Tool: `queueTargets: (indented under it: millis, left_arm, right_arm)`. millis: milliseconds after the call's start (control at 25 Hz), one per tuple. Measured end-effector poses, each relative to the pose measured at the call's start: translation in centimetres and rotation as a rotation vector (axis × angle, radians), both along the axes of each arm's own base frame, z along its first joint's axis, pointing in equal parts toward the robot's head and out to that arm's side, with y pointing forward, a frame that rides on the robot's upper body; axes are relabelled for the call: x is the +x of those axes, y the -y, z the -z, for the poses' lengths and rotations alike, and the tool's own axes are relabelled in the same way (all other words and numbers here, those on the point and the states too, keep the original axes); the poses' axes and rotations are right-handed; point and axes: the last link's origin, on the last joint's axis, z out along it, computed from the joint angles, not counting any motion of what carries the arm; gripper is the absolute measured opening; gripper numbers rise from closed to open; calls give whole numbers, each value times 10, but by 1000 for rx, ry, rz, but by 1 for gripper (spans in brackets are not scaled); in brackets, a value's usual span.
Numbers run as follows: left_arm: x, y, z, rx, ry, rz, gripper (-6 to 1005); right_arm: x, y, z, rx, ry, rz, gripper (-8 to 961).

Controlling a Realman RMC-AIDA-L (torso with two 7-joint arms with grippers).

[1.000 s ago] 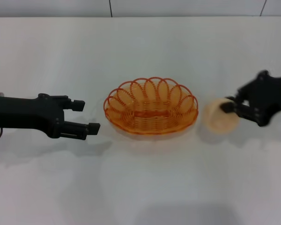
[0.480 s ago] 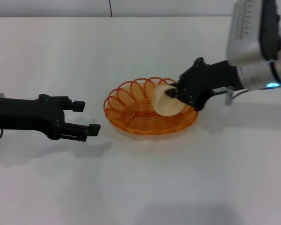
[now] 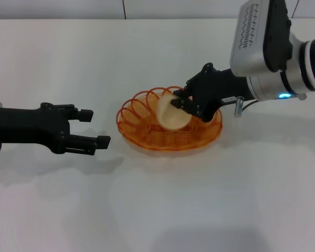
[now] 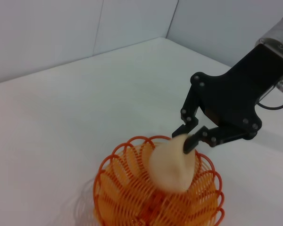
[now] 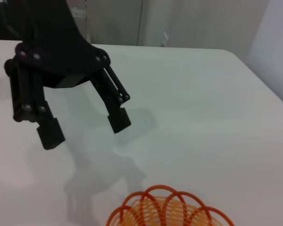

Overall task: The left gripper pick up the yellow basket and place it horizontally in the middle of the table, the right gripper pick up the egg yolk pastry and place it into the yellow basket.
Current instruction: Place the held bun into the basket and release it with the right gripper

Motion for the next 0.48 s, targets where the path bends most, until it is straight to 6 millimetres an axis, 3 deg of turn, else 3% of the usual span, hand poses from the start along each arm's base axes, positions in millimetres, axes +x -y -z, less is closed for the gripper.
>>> queueTargets:
  millis: [280, 400, 480]
  left_arm:
    - [-1, 0, 0, 5, -2, -1, 893]
    - [-1, 0, 0, 6, -3, -1, 893]
    - [-1, 0, -1, 9, -4, 3, 893]
  right_arm:
    - [-4, 2, 1, -1, -4, -19, 166]
    - [-4, 6, -6, 16, -25, -20, 386]
    - [0, 10, -13, 36, -37, -17, 434]
